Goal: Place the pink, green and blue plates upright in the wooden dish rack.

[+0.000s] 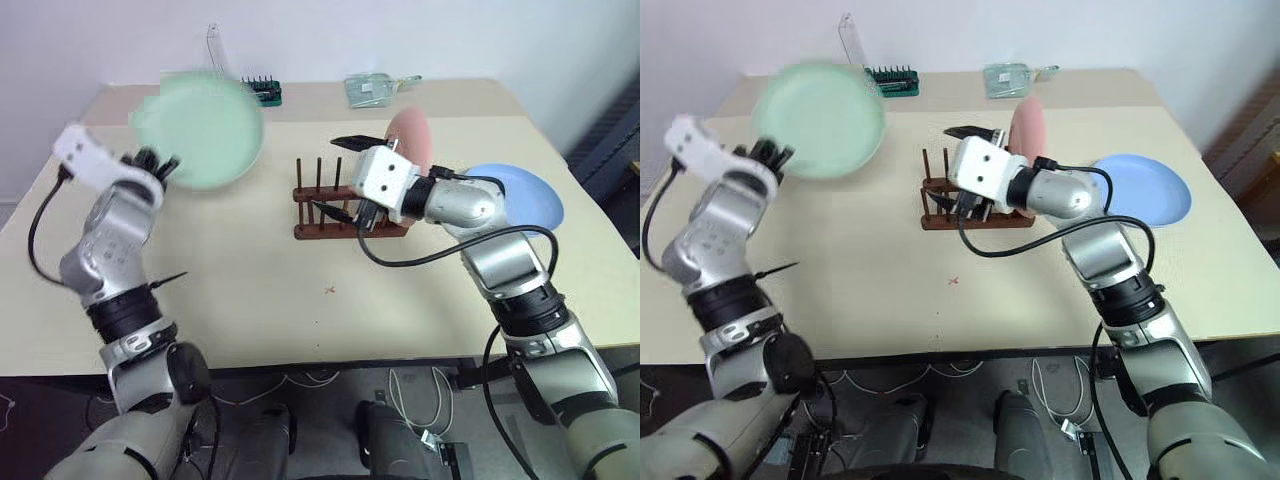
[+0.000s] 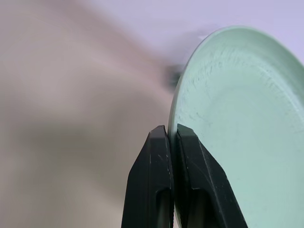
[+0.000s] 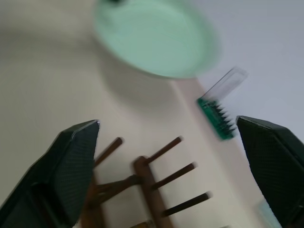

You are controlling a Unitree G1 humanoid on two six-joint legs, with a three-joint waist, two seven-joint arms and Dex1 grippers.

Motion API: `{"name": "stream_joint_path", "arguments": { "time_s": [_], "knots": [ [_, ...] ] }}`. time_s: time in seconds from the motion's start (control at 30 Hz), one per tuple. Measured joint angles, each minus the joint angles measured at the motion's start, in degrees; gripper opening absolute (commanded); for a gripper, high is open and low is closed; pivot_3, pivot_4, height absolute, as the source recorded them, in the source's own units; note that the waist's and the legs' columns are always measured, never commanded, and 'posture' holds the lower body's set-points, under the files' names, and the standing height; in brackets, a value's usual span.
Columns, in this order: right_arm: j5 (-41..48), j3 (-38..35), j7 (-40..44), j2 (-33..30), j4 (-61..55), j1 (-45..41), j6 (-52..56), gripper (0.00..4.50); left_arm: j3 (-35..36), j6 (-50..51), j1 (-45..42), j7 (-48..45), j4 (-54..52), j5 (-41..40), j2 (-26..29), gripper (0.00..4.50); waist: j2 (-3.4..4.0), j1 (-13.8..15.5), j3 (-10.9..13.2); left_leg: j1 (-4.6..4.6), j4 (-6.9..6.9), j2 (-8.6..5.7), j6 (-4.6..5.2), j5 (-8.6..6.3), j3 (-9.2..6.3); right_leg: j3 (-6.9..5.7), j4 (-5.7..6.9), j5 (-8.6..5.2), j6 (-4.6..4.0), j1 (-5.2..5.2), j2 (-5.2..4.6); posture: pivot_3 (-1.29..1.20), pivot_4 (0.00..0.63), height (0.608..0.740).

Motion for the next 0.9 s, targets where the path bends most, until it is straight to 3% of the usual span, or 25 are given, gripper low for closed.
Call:
{"name": "stream_joint_path", "arguments": {
  "time_s": [0.2,0.63,0.73,0.9],
  "knots": [
    [-15.53,4.86,-8.77,1.45,7.73,-5.52,-14.67,4.45,-5.39,9.19,-3.58,8.92,-3.57,-2.04,-8.00,0.00,-0.01,-0.10,0.01,-0.01,-0.03,0.02,-0.02,0.01,0.01,0.02,0.04,0.00,0.00,-0.06,0.04,0.00,0.150,0.740],
    [-27.41,6.59,-13.44,1.89,19.20,-7.06,-23.00,4.45,-6.61,18.65,-7.05,12.90,-8.70,-6.24,-9.72,0.00,-0.02,0.22,0.02,0.00,0.01,0.00,-0.03,0.02,0.01,0.03,0.01,0.00,-0.01,0.01,0.05,0.00,0.150,0.740],
    [-28.37,6.57,-13.97,2.14,20.37,-7.26,-21.68,3.69,-7.19,19.71,-7.19,12.34,-8.96,-6.33,-9.03,0.00,-0.02,0.03,0.02,0.01,-0.01,0.02,-0.03,0.02,0.01,0.04,0.02,0.00,-0.01,0.00,0.08,0.00,0.150,0.740],
    [-28.83,6.42,-14.11,2.19,20.69,-7.81,-20.54,1.24,-7.18,19.94,-7.19,11.92,-9.23,-6.26,-8.18,0.00,-0.02,0.12,0.02,0.01,0.01,0.01,-0.04,0.02,0.01,0.05,0.01,0.00,-0.01,0.00,0.08,0.00,0.150,0.740]
  ]
}}
